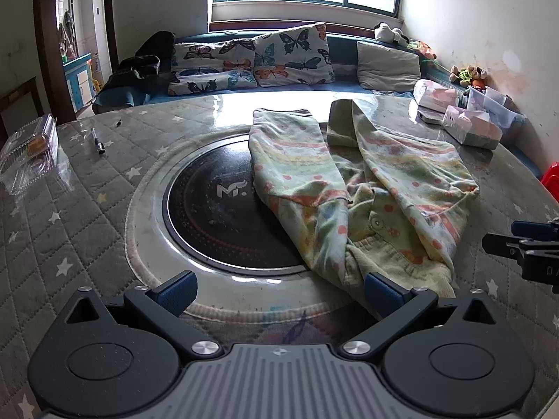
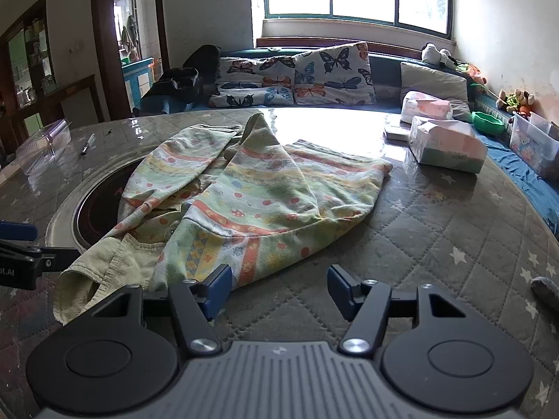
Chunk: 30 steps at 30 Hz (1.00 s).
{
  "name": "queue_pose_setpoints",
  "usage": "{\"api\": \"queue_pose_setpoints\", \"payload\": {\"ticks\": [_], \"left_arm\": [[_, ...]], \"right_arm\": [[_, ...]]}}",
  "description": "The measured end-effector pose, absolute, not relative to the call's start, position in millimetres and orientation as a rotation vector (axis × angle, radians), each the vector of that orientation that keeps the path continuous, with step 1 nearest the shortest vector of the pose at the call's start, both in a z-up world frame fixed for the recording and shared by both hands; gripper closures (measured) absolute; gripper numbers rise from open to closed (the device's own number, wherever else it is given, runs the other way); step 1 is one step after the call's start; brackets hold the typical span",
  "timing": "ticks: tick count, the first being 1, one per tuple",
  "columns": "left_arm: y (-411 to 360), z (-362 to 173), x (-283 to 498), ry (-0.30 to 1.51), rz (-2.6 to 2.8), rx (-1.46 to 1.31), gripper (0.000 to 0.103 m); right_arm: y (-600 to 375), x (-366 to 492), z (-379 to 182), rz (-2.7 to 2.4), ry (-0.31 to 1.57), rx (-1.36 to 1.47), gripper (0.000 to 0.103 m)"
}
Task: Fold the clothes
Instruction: 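Move both grippers toward the crumpled pastel striped shirt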
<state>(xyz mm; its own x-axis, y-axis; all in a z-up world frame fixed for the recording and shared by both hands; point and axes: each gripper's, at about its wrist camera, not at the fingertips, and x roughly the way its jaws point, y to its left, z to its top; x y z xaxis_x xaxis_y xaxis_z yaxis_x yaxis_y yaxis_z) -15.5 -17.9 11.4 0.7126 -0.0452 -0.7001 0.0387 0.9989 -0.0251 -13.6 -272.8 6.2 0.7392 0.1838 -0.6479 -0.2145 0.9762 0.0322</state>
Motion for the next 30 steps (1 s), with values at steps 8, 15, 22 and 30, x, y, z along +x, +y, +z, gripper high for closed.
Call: {"api": "queue_pose_setpoints", "payload": {"ticks": [8,15,22,30], "left_arm": [[-22.1,16.1,-3.5,0.763,-0.054,-0.003,0.000],[-28.7,14.7,12.4,0.774,-0.072,0.005,0.000],[-29.9,11.2,26.2,0.793,-0.073,0.002,0.000],[-28.8,9.1,37.1,0.804,-0.067,0.001,0.000]], "right_arm": [[-266.9,-4.4,6.5,0.237,0.708,-0.064,0.042],[-263.5,8.9,6.5,0.250,0.715,-0.068,0.042],[-260.7,24.5,3.9,0.254,0.726,-0.070,0.041],[-255.1,36.4,2.1,0.272,0.738,-0.077,0.041]]}}
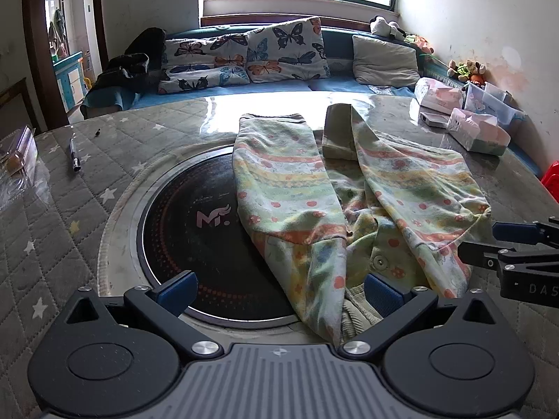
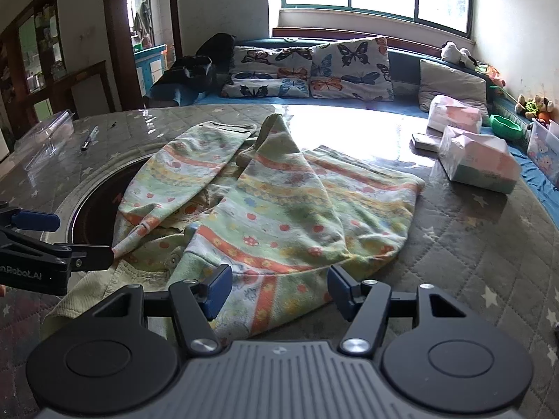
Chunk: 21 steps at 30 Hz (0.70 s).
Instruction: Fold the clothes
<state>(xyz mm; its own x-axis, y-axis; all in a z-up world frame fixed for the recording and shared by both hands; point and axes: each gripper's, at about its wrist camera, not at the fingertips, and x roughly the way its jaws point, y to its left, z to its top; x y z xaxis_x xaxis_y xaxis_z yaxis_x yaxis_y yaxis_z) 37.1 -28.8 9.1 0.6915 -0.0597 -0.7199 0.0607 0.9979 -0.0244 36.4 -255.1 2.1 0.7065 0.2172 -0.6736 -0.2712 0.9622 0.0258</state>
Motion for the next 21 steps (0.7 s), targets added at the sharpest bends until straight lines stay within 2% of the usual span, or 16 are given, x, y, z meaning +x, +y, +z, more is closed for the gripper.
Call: {"api": "queue_pose_setpoints", "payload": {"ticks": [9,21], "left_arm": [[-30.0,11.5,60.9,0.797,-0.061,0.009,0.000],[-42.7,8.8,108.8,0.798,-0.096,0.040,0.000]], "right_arm": [[-248.7,68.4,5.2,0.281,0.735,-0.107,0.042],[-237.7,174.2,11.0,0.311,0.716,-0.109,0.042]]}}
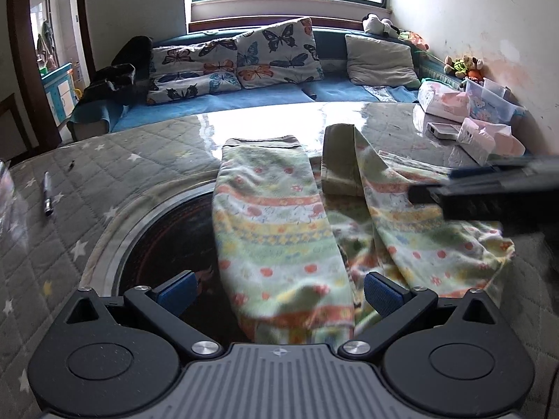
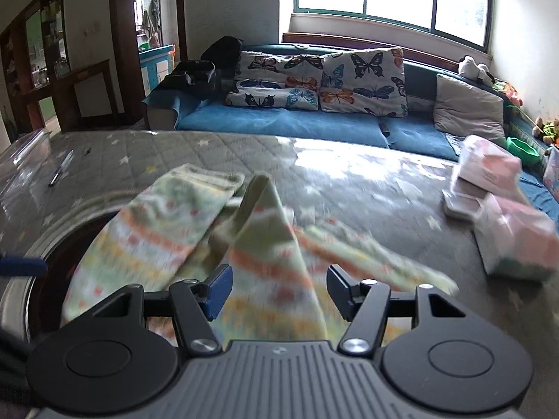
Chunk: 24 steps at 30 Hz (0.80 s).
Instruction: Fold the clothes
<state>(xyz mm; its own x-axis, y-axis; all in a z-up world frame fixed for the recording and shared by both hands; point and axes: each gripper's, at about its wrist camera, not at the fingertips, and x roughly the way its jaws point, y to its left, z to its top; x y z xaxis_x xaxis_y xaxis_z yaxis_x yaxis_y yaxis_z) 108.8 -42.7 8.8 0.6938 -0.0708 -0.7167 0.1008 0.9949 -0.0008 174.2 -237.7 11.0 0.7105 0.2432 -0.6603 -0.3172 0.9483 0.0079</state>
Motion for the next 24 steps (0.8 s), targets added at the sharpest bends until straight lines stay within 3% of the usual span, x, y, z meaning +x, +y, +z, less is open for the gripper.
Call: {"api": "queue_pose_setpoints", "payload": {"ticks": [6,8,11,13,16,24], "left_arm": [[-49.4,4.8,123.8,0.812,-0.139,0.046,0.001],[-51.2,3.1,127.8,0.817,-0.153,0.054,0.001],[-51.3,0.5,132.9,0.829,-0.166,0.054,0.004],[-51.2,-1.5,135.0,0.834,-0.176,0.061,0.007],[-51.1,-4.3,136.3,0.836,-0.188,0.073,0.016],[-55.3,-6.9,134.6,0.827,-0.208,0.104,0.038]], "right_arm": [[-226.5,224.5,2.4,0.351,0.719,-0.088,0.043],[-223.5,238.5,-2.8,0.362,0.734,-0.072,0.047],[-220.0,254.8,-12.5,0.382,0.766,-0.055,0.059],[-218.2,259.4,-18.6,0.393,0.782,-0.053,0.079],[-223.0,255.4,-18.3,0.384,0.772,-0.047,0.097],[-267.0,205.7,21.6,0.300,0.639,-0.054,0.099]]}}
